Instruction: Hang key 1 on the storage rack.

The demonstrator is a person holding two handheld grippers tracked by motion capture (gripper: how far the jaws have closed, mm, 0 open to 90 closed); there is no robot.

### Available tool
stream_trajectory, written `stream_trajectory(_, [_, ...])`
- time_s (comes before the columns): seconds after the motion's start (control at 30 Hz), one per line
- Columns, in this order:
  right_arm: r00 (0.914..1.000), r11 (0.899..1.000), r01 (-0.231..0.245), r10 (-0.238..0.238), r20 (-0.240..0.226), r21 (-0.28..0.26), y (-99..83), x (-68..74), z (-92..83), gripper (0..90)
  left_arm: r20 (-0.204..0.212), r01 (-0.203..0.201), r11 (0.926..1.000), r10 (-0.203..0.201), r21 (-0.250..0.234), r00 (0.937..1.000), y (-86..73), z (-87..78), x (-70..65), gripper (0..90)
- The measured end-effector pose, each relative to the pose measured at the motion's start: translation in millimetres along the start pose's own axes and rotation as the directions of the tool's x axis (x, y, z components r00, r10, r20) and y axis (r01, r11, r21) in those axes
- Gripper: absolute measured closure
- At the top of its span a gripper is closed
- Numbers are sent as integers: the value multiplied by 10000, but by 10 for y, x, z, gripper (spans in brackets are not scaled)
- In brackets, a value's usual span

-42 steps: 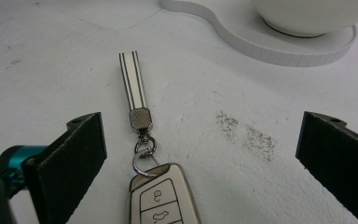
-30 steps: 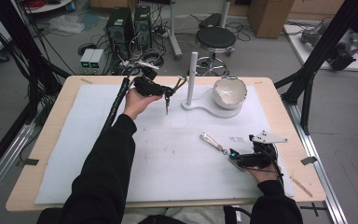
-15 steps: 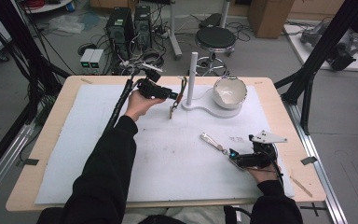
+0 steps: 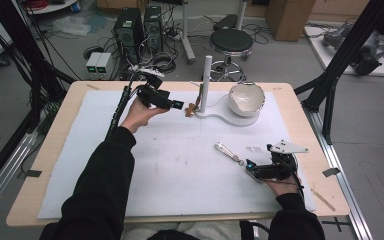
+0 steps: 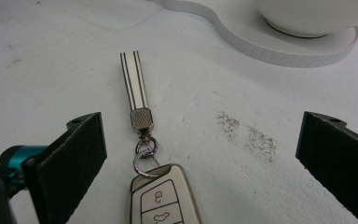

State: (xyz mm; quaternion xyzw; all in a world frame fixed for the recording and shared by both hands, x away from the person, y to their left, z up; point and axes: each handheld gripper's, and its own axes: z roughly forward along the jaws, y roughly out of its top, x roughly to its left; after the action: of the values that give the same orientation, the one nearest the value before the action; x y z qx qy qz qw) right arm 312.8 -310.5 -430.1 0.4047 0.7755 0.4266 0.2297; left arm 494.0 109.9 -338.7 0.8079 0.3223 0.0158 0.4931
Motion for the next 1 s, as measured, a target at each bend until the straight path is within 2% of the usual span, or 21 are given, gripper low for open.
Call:
stream_trajectory(0.03, [10000,10000,0,0,0,0,0,0,0,7,0,0,10000,0,0,10000,0,0,0,17])
stream_trajectory(0.07, [10000,10000,-15,15,2,-16,1,0,-2,7,-176,-110,9999,111,53,9998,-23,-45,-6,17])
stream_trajectory(0.3, [10000,10000,20,-20,3,2,0,0,0,6,-304,-187,9998,186,-15,9994,-137,-161,-39,17])
stream_trajectory(0.4, [10000,10000,-4,4,14,-16,-1,1,-3,6,-574,-312,9995,306,-83,9979,-205,-241,-79,17])
stream_trajectory(0.5, [10000,10000,-18,18,24,-17,-1,11,-15,6,-638,-362,9993,354,-120,9973,-224,-283,-98,17])
stream_trajectory(0.53, [10000,10000,0,0,41,-11,-2,10,-16,6,-795,-464,9988,452,-136,9958,-244,-332,-123,17])
stream_trajectory(0.67, [10000,10000,30,-30,27,14,-3,9,-11,7,-989,-610,9979,585,-232,9934,-275,-434,-170,17])
stream_trajectory(0.9, [10000,10000,70,-70,34,-2,-3,10,-10,7,-1248,-692,9971,646,-330,9901,-345,-558,-204,17])
stream_trajectory(1.0, [10000,10000,40,-40,2,34,-3,13,-8,7,-1491,-701,9967,633,-408,9868,-431,-658,-213,17])
